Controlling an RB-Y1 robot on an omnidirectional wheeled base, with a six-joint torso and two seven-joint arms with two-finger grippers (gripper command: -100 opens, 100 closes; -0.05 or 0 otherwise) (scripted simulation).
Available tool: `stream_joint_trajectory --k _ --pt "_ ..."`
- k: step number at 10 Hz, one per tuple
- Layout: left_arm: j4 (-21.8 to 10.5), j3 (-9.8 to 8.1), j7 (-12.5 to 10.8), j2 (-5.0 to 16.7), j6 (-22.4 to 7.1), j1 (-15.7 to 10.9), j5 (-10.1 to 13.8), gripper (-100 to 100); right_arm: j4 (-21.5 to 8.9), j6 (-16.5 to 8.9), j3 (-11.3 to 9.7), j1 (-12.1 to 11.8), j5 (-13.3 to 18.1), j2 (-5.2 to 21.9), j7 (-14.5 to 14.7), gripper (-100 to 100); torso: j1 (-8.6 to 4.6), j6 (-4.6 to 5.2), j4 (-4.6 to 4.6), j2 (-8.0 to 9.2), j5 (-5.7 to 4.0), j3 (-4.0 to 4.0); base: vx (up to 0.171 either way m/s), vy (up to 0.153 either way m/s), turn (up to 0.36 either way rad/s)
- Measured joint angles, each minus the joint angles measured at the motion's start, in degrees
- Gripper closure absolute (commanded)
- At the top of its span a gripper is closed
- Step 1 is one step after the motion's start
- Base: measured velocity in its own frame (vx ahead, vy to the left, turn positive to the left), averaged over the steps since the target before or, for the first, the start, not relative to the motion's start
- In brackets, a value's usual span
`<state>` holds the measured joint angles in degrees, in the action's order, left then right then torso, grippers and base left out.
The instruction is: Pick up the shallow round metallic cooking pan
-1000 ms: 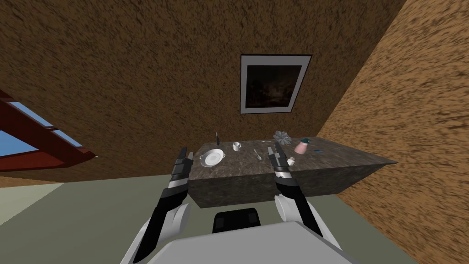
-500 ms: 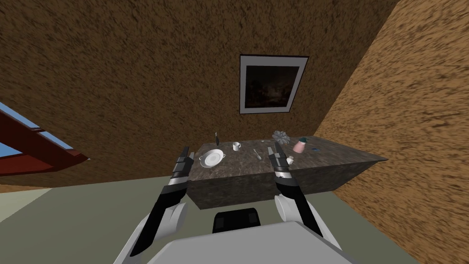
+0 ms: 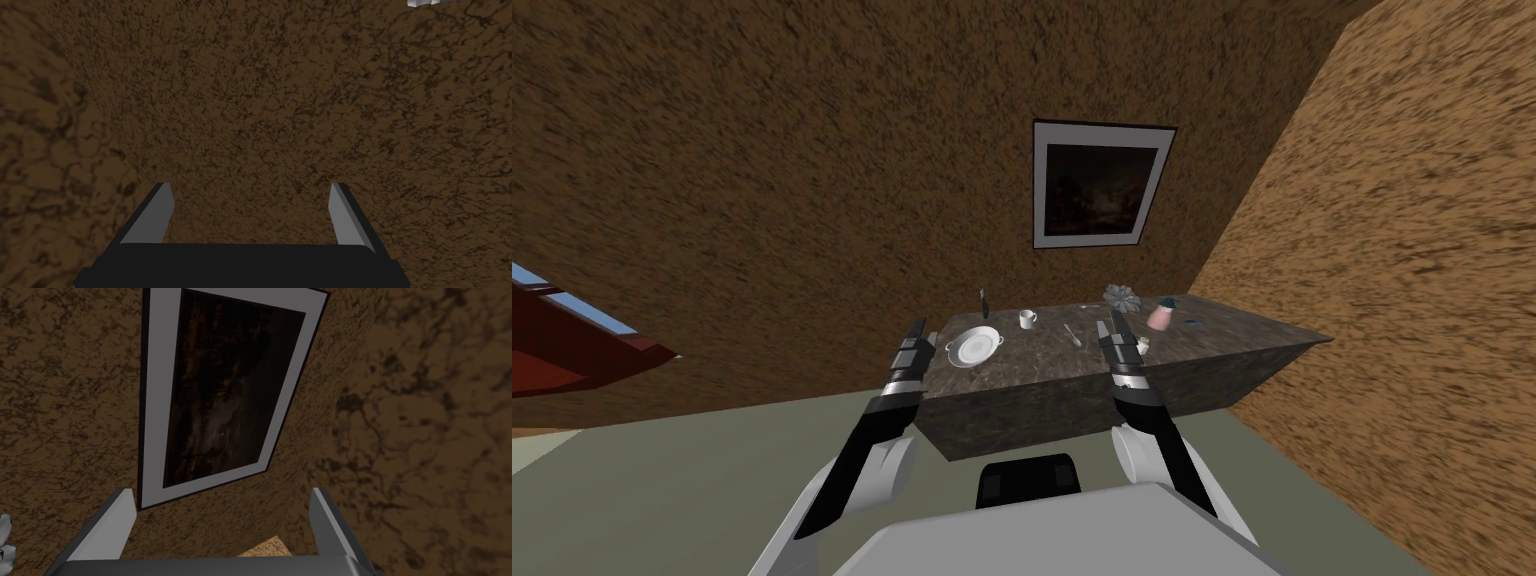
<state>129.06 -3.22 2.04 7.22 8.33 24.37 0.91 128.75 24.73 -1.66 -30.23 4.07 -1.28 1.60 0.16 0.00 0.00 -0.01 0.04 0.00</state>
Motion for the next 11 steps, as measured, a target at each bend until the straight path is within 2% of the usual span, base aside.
stream_joint_trajectory --k 8,11 --pt "0.5 -1.77 -3.9 0.8 -11.4 -2.7 1.5 -100 0.0 0.0 0.0 0.0 0.0 0.0 0.0 0 -0.11 -0.01 0.00 -0.01 -0.02 -0.01 -0.001 0.020 -0.055" --pt "0.0 -2.96 -5.8 1.7 -16.1 -4.2 2.4 -100 0.0 0.0 0.0 0.0 0.0 0.0 0.0 0 -0.12 -0.02 0.00 0.00 -0.02 0.00 -0.003 0.008 -0.060"
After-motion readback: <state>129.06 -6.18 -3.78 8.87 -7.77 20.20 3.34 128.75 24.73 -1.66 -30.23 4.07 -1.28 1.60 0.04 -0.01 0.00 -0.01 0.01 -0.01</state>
